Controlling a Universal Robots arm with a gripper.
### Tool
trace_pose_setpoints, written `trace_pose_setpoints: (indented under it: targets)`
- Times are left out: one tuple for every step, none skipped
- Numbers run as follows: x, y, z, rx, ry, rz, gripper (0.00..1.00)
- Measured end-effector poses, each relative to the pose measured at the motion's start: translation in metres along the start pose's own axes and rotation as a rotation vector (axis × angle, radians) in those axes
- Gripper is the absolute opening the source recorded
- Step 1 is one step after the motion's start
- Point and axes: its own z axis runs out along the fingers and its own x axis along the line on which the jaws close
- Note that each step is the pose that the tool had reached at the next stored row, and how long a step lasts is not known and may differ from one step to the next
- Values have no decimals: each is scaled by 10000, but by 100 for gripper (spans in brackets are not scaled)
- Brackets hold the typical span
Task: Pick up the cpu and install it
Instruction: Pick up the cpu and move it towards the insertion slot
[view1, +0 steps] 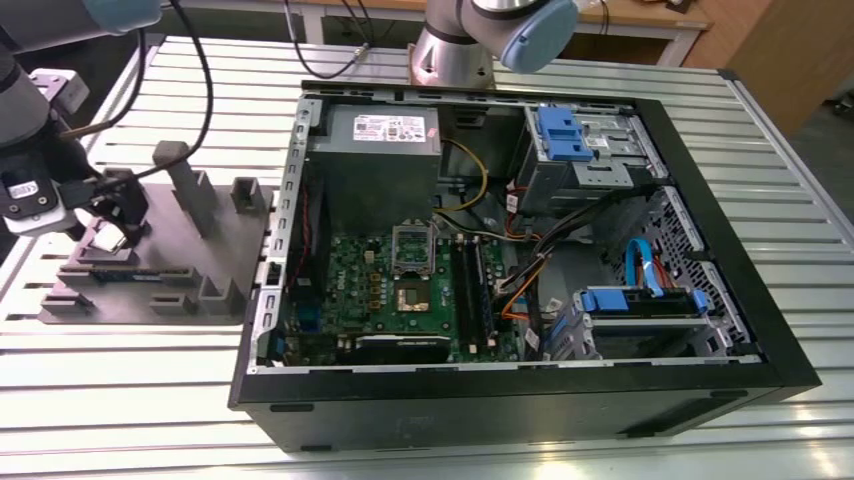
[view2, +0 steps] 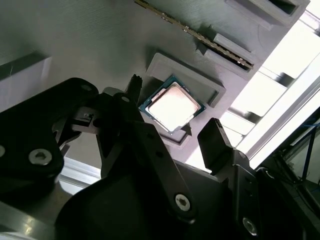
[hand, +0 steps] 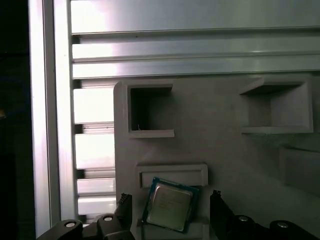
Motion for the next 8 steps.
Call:
trace_pose_setpoints:
  targets:
    - [0,0,7,-1,0,1,72]
    - [0,0,13,-1,0,1,72]
    - [1,0,19,0,0,1,72]
    - [1,0,25,-1,0,1,72]
    - [1,0,30,0,1,1,72]
    - [1,0,36,-1,0,2,72]
    - [1,0,41,-1,0,2,72]
    - [1,-1,45,0,1,3,72]
